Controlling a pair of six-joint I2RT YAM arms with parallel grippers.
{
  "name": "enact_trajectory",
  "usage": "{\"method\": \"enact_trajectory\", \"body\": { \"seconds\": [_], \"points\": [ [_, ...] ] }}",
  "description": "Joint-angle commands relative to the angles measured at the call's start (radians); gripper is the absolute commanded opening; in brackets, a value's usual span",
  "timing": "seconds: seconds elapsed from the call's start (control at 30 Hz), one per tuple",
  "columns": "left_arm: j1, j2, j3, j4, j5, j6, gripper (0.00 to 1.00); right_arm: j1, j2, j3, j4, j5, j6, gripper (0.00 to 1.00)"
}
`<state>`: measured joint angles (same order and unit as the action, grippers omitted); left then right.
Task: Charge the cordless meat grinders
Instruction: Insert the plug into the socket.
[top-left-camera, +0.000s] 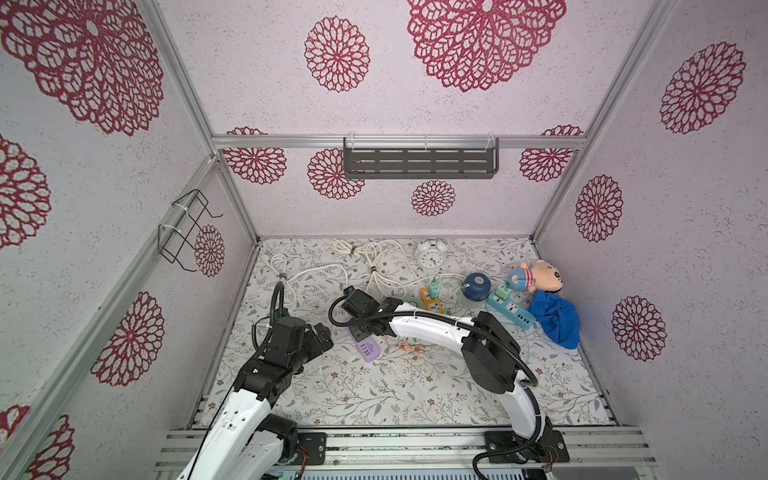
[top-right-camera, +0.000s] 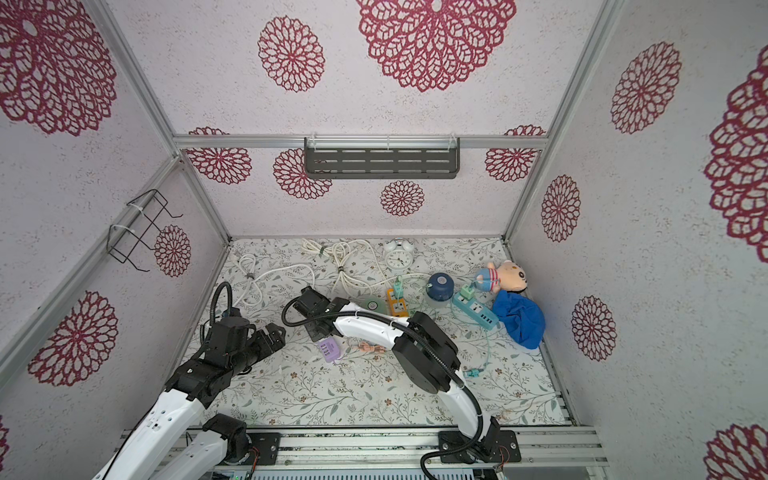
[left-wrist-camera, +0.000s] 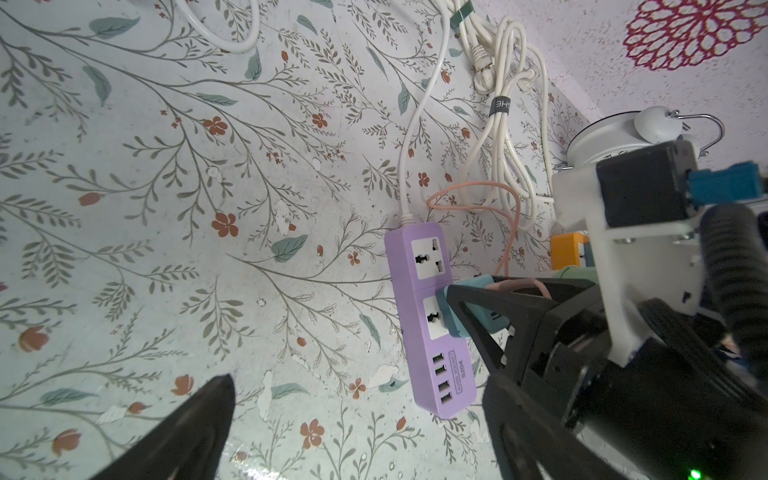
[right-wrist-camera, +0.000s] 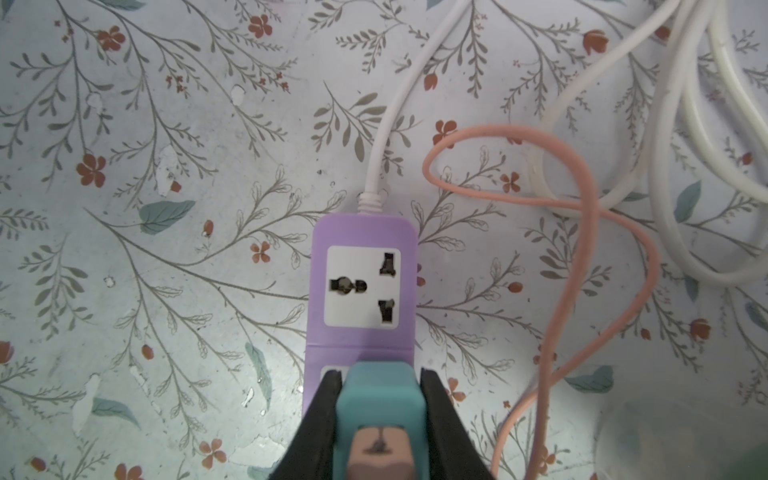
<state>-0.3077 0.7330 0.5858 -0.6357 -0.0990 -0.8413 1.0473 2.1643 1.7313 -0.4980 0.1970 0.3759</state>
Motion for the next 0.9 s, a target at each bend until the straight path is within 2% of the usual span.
{"method": "enact_trajectory", "body": {
  "seconds": [0.0,0.23,0.3,0.5,0.57,0.87],
  "points": [
    [-0.006,-0.012,-0.009,-0.002,-0.013,-0.002,0.97,0.02,0.114,-0.143,-0.06,-0.097,0.034,0.0],
    [-0.006,0.015,0.004,0.013,-0.004,0.005,0.97,0.033,0.002,-0.329,0.002,-0.088,0.051,0.0],
    [-0.005,0.029,0.008,0.017,-0.003,0.008,0.97,0.024,0.025,-0.297,-0.011,-0.099,0.035,0.0],
    [-0.006,0.034,0.009,0.025,0.005,0.002,0.97,0.0,0.162,-0.059,-0.092,-0.122,-0.006,0.0],
    [-0.006,0.03,0.009,0.022,0.006,0.004,0.97,0.0,0.183,-0.043,-0.089,-0.131,0.002,0.0],
    [-0.006,0.027,0.02,0.009,0.007,0.02,0.97,0.019,0.106,-0.305,0.046,-0.132,0.069,0.0]
  ]
}}
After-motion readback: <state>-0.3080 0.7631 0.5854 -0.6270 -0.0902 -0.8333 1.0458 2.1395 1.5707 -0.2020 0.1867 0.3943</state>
